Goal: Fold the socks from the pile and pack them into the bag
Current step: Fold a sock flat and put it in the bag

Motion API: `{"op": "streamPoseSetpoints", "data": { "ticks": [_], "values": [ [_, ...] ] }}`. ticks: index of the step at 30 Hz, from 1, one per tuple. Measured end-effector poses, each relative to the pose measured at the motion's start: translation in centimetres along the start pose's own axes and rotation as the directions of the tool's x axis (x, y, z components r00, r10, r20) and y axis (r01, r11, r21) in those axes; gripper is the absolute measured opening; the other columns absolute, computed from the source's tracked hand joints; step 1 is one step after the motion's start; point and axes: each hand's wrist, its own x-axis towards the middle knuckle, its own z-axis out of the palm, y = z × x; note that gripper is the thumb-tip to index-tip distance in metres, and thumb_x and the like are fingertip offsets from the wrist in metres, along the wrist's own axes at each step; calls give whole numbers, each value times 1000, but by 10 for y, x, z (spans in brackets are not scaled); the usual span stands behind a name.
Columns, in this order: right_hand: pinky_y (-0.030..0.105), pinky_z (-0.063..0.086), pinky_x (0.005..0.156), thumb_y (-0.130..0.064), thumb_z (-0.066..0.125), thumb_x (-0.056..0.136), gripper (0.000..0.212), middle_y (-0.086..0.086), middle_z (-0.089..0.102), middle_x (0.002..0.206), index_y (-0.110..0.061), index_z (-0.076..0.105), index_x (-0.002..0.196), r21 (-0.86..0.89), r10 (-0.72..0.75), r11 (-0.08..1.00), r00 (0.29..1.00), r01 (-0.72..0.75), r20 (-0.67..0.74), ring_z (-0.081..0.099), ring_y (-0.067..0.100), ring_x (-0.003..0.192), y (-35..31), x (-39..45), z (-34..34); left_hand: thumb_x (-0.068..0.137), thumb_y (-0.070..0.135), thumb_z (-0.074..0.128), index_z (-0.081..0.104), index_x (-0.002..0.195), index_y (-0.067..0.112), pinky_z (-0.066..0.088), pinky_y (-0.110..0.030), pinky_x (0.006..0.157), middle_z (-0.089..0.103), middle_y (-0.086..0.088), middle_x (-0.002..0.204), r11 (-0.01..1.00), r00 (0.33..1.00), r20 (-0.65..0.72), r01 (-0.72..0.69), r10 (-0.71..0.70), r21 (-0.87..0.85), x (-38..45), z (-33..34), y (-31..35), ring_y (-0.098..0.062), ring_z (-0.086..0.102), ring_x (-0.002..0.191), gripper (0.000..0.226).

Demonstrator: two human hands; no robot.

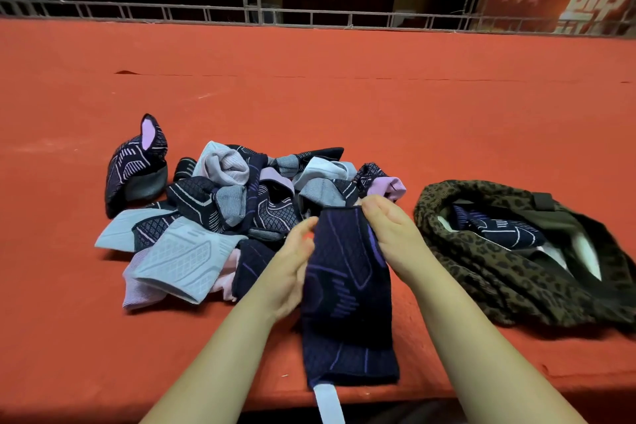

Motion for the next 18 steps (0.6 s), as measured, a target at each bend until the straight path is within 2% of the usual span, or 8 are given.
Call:
{"op": "streamPoseSetpoints", "data": {
  "ticks": [2,4,6,9,11,13,15,18],
  "values": [
    [30,33,65,-21,41,101,30,2,43,75,-11,49,74,4,50,999,990,-50,-132,39,11,72,7,4,-4,68,27,72,46,127,19,51,-24,74,70,4,103,980,992,46,112,-121,164,-5,-6,-13,-10,66,89,64],
    [28,33,61,-22,44,100,31,1,46,71,-5,52,75,46,103,994,971,-95,-217,41,9,66,12,6,-9,74,18,68,53,116,17,49,-20,69,71,6,95,912,967,78,201,-243,357,-11,-7,-24,-6,65,82,44],
    [24,34,57,-20,48,98,30,-7,50,65,-11,51,70,91,113,992,952,-91,-285,42,4,59,13,6,-13,85,5,61,57,108,12,48,-15,67,72,7,91,891,967,69,197,-245,408,-13,-6,-34,-3,65,79,24],
    [24,42,72,-29,53,95,11,-1,59,93,-19,56,95,151,174,980,917,-127,-359,52,5,77,24,7,-19,82,11,61,59,112,6,49,-29,89,70,-6,111,932,987,28,142,-160,333,-12,-6,-39,-18,64,102,30],
    [30,44,83,-42,49,94,38,2,53,117,-19,46,125,296,371,910,891,-292,-261,54,9,94,42,2,-23,79,13,61,59,113,5,47,-36,96,67,-11,114,949,990,0,136,-142,283,-10,-6,-39,-23,62,106,35],
    [34,48,80,-48,47,93,59,3,44,129,-22,29,142,432,570,764,815,-479,-105,55,15,99,59,-13,-22,82,11,61,58,114,5,47,-38,96,67,-13,115,945,988,-26,156,-155,288,-7,-6,-39,-25,62,106,33],
    [36,51,71,-47,50,93,65,8,41,136,-22,22,146,454,649,698,757,-553,-77,61,22,94,76,-31,-23,88,5,58,58,114,5,47,-36,95,67,-13,115,941,988,-75,154,-138,303,-5,-6,-41,-24,63,105,26],
    [37,55,64,-50,52,89,61,15,62,120,-16,37,137,485,683,638,730,-598,1,69,31,85,91,-51,-28,92,0,51,56,112,6,49,-35,91,69,-11,109,957,986,-136,134,-101,258,-3,-5,-44,-24,64,101,22]
  ]
}}
